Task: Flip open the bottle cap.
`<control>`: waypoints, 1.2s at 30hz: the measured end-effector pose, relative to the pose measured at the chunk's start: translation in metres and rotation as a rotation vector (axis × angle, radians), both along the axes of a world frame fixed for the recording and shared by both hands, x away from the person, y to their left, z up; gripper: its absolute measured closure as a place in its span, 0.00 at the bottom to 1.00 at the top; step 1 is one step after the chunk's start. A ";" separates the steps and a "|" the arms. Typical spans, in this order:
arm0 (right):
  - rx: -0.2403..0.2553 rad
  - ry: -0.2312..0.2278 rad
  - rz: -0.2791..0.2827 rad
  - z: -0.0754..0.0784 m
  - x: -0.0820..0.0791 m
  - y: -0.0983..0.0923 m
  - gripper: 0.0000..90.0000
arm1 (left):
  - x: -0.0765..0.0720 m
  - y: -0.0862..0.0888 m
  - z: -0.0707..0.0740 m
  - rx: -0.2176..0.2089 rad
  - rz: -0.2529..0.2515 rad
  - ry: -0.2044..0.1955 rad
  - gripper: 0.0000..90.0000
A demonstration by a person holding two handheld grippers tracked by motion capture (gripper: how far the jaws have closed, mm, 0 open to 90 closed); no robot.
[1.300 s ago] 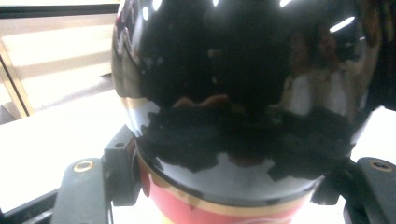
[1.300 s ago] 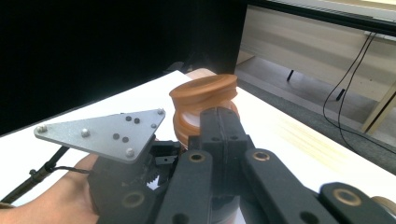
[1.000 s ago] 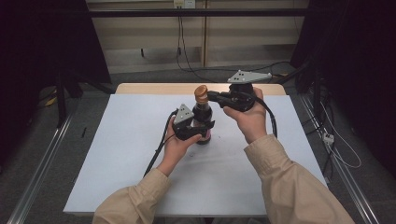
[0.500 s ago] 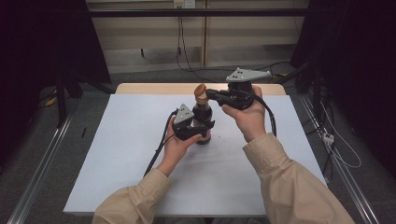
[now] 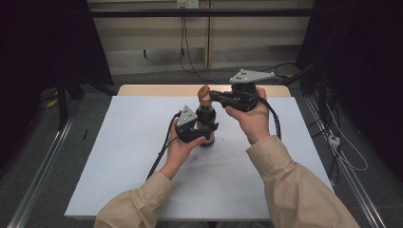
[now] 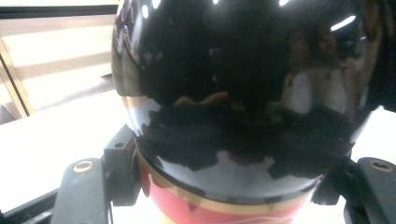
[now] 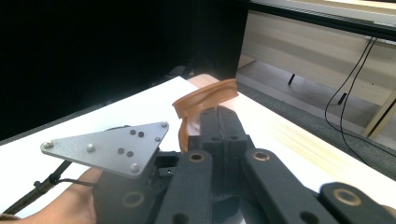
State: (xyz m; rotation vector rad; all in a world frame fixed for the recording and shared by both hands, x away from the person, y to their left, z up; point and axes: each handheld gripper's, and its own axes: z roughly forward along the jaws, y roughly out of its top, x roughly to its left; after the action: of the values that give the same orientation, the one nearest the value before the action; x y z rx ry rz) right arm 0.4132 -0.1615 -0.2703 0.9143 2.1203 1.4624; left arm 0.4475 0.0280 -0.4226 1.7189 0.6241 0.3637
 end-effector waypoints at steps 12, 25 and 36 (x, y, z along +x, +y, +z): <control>0.004 -0.008 -0.004 0.002 0.000 0.001 1.00 | 0.000 0.000 0.000 0.002 -0.008 0.002 0.33; 0.001 -0.017 -0.006 0.004 0.001 0.004 1.00 | 0.000 0.000 0.000 0.003 -0.007 -0.003 0.33; 0.002 -0.017 -0.006 0.003 0.001 0.004 1.00 | 0.000 0.000 0.000 0.004 -0.007 -0.003 0.33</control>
State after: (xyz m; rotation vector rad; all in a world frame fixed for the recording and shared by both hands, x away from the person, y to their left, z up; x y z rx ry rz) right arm 0.4142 -0.1572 -0.2670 0.9055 2.1027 1.4645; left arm 0.4474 0.0282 -0.4230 1.7234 0.6159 0.3624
